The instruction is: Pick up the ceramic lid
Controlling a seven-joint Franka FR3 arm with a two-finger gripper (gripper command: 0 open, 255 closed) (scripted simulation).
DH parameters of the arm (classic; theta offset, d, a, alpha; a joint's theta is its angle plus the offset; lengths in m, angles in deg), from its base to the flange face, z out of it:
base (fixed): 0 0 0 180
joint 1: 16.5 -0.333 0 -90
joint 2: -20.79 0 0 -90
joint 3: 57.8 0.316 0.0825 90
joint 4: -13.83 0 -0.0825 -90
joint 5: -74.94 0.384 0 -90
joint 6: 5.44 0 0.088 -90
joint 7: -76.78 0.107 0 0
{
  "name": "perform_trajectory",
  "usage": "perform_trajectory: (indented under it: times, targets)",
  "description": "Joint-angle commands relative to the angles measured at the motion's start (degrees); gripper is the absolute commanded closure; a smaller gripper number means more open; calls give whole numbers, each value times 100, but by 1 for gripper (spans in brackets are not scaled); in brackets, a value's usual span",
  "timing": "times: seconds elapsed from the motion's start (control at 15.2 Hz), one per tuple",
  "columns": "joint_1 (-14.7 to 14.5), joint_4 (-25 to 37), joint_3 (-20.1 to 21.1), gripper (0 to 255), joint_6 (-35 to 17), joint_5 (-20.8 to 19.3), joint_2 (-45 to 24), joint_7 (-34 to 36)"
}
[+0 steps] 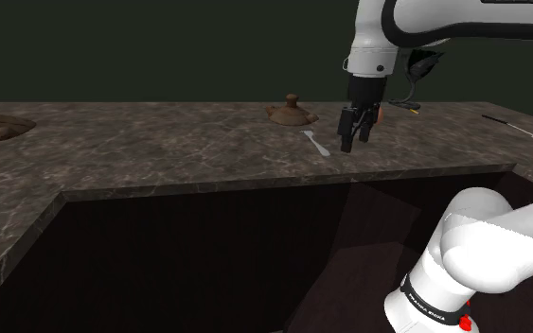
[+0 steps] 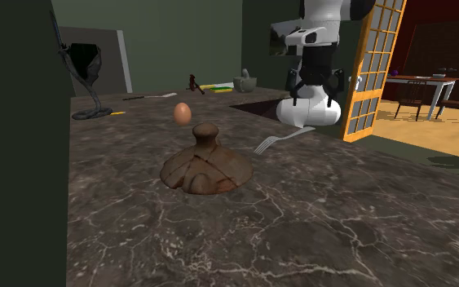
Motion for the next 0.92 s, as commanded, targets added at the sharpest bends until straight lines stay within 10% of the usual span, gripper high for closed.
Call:
perform_trajectory:
  times: [0.0, 0.86]
  targets:
    - [0, 0, 0, 0, 0, 0, 0, 0]
    - [226, 1463, -581, 0, -1497, -425, -2173, -472]
